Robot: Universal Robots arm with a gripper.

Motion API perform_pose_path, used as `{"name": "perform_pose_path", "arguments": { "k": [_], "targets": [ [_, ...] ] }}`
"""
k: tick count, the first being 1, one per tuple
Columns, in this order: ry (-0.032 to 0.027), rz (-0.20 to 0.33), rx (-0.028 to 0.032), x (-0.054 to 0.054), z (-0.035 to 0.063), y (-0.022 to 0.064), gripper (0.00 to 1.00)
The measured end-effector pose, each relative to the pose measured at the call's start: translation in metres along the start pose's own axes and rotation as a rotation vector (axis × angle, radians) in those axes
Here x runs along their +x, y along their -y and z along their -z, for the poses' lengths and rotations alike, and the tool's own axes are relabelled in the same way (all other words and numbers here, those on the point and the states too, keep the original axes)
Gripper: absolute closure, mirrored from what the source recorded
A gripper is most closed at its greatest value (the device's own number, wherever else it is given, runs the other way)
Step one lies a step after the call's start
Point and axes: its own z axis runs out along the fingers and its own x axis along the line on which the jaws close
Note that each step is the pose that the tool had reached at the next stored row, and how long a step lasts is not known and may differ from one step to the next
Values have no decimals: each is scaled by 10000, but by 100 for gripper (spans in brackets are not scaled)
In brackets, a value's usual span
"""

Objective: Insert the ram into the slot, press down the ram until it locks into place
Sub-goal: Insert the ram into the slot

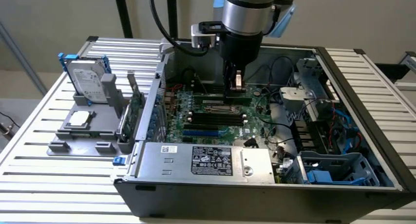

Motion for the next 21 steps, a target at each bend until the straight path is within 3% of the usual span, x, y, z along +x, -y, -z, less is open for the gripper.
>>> {"name": "perform_pose_path", "arguments": {
  "k": [11, 21],
  "targets": [
    [1, 0, -3, -21, -200, 6, 86],
    [5, -1, -79, -90, -382, 20, 86]
  ]
}}
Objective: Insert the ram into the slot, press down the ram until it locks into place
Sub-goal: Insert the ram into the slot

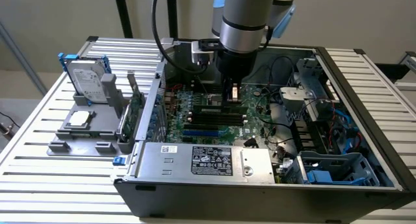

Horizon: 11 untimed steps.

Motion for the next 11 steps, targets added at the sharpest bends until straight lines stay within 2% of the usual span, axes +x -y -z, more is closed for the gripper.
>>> {"name": "perform_pose_path", "arguments": {
  "k": [5, 11],
  "targets": [
    [2, -12, -31, -44, -91, 13, 86],
    [5, -89, -32, -66, -199, 20, 86]
  ]
}}
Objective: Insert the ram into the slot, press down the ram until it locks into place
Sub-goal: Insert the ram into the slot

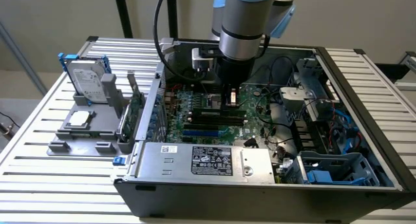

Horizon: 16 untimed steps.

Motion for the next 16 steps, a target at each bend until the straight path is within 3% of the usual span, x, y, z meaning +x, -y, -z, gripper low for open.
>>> {"name": "perform_pose_path", "arguments": {
  "k": [7, 16],
  "targets": [
    [-41, -13, -3, -3, -39, 1, 86],
    [-151, -20, -9, -9, -79, 1, 86]
  ]
}}
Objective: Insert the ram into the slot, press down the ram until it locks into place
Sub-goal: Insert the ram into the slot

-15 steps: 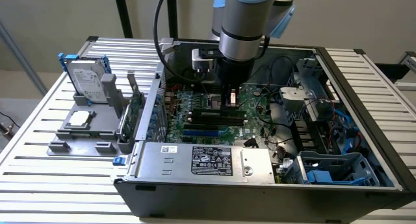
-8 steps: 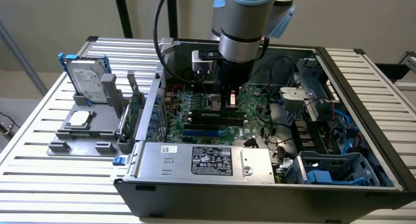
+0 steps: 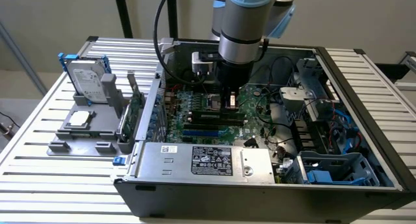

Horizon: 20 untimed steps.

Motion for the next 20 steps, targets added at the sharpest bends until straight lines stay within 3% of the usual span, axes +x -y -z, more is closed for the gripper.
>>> {"name": "perform_pose_path", "arguments": {
  "k": [20],
  "targets": [
    [-17, -11, 19, -18, -48, -3, 86]
  ]
}}
